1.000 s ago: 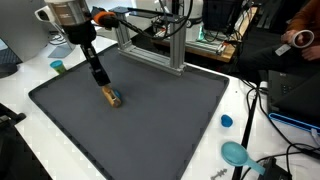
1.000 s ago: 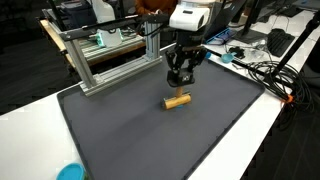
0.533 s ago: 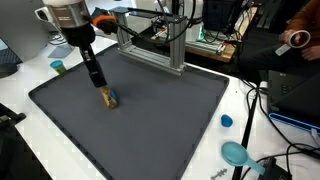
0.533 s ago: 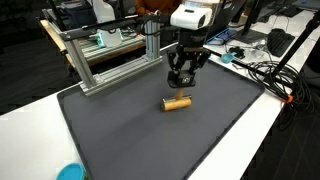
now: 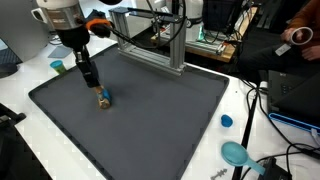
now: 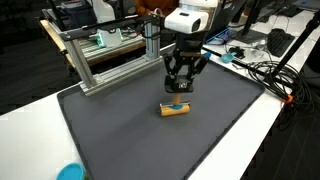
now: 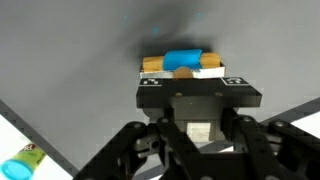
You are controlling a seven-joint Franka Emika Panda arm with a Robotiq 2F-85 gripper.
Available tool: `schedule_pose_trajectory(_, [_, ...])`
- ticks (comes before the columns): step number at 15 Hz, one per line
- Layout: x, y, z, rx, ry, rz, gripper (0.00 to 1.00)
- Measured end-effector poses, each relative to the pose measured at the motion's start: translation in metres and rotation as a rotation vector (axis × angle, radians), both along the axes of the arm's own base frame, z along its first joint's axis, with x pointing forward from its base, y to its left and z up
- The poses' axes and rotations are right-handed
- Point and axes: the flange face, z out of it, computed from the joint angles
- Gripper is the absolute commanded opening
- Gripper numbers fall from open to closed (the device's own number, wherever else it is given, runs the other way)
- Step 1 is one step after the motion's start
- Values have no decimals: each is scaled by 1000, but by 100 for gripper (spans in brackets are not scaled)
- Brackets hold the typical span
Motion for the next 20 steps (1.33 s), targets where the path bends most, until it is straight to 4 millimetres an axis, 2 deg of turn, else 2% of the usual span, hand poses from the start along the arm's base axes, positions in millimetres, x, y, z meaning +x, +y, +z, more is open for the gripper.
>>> schedule_pose_trajectory(7, [1, 4, 1, -3, 5, 40, 21])
schedule_pose_trajectory(14, [-8, 17, 5, 7, 43, 140, 21])
schedule_pose_trajectory(20, [-20, 36, 26, 12, -19, 212, 21])
